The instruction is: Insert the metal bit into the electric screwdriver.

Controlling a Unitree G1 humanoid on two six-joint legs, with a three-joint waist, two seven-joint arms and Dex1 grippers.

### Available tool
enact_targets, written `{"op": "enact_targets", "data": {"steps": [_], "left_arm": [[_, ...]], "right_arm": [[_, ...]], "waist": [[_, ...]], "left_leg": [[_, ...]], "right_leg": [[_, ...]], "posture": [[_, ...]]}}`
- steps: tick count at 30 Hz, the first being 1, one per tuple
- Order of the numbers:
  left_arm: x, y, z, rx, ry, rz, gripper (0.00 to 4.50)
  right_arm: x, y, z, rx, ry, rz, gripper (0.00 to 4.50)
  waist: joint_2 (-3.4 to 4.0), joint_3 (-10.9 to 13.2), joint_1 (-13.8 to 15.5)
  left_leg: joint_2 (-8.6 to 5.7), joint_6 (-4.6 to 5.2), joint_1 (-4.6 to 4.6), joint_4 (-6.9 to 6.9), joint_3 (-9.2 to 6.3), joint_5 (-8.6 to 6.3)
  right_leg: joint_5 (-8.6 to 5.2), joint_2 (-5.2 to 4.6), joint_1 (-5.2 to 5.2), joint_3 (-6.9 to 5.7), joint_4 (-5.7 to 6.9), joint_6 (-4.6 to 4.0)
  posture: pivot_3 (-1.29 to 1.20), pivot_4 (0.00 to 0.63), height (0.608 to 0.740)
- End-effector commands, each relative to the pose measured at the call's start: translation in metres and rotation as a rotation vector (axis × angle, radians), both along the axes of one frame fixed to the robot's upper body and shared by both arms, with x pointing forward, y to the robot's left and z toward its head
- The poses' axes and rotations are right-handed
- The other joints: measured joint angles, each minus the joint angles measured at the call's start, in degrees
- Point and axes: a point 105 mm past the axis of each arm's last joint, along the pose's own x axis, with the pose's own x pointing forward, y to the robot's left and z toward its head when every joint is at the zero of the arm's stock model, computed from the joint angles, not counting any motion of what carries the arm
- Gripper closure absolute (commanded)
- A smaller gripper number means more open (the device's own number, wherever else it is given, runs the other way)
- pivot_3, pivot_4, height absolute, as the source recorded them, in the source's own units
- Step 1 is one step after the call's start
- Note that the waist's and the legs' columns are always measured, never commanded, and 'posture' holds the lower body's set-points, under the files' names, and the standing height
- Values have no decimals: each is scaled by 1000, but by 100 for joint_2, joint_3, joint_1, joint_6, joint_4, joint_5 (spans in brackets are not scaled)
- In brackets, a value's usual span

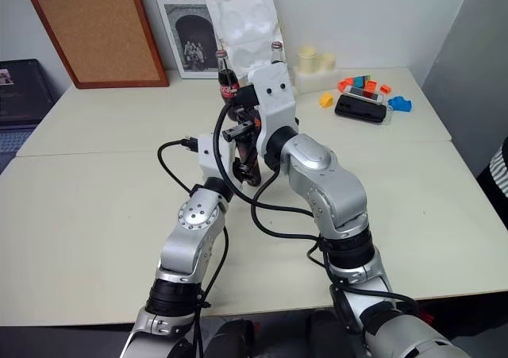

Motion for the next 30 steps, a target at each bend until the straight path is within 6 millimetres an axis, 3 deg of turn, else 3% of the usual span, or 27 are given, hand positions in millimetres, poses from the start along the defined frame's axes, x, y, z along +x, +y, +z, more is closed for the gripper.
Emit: {"op": "enact_targets", "data": {"steps": [1, 30], "left_arm": [[1, 9, 13, 2, -49, 36, 2841], [0, 6, 13, 2, -52, 22, 2841]], "right_arm": [[-2, -3, 8, 30, -39, 2, 4500], [5, -3, -8, 41, 53, 28, 4500]], "waist": [[0, 0, 0], [0, 0, -3]], "left_leg": [[0, 0, 0, 0, 0, 0], [0, 0, 0, 0, 1, 0]], "right_leg": [[0, 0, 0, 0, 0, 0], [0, 0, -1, 1, 2, 0]], "posture": [[0, 150, 740], [0, 150, 740]]}}
